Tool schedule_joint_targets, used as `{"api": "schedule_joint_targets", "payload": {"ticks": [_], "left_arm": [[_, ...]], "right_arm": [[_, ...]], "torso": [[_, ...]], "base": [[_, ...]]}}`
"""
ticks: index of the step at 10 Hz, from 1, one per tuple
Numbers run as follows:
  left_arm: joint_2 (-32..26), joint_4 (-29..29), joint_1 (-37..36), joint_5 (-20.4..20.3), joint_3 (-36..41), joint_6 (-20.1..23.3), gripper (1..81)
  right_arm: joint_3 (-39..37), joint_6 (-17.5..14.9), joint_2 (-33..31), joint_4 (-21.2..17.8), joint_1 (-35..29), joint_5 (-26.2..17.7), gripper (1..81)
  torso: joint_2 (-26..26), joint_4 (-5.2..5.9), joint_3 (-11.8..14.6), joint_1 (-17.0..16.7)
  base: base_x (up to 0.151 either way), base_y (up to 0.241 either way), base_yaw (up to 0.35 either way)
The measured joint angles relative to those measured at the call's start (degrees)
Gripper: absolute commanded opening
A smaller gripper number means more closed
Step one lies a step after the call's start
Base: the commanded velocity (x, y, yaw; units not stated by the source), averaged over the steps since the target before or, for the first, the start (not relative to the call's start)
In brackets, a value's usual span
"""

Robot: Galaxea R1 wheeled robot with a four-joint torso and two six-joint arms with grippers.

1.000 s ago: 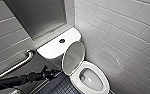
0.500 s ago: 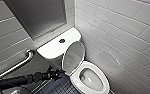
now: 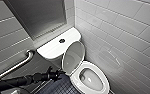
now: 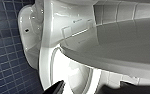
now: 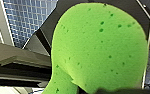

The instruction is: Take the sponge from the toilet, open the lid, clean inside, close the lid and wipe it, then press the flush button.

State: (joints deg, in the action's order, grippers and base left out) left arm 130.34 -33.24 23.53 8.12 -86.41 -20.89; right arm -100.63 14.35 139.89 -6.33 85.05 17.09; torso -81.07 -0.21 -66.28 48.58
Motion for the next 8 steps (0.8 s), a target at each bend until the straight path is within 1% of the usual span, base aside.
{"api": "schedule_joint_targets", "payload": {"ticks": [2, 4, 6, 8], "left_arm": [[-4.90, -0.02, -0.18, -0.10, 2.01, 0.00, 81.1], [-7.72, -0.05, -0.18, -0.32, 3.22, -0.02, 81.1], [-7.22, -0.10, -0.93, -0.73, 2.06, -0.40, 81.1], [-5.86, -0.13, -2.11, -2.26, -0.11, -1.49, 81.1]], "right_arm": [[0.24, 0.00, 0.11, 0.00, -0.66, -0.10, 1.0], [1.22, 0.00, 0.11, 0.00, -0.88, -0.04, 1.0], [1.22, 0.00, 0.07, 0.00, -0.60, -0.10, 1.0], [1.22, 0.00, 0.07, 0.00, -0.60, -0.06, 1.0]], "torso": [[0.00, 0.00, 0.00, 0.00], [0.00, 0.00, 0.00, 0.00], [0.02, 0.00, 0.00, 0.00], [0.02, 0.00, 0.00, 0.00]], "base": [[0.000, 0.000, 0.000], [0.000, 0.000, 0.000], [0.000, 0.000, 0.000], [0.000, 0.000, 0.000]]}}
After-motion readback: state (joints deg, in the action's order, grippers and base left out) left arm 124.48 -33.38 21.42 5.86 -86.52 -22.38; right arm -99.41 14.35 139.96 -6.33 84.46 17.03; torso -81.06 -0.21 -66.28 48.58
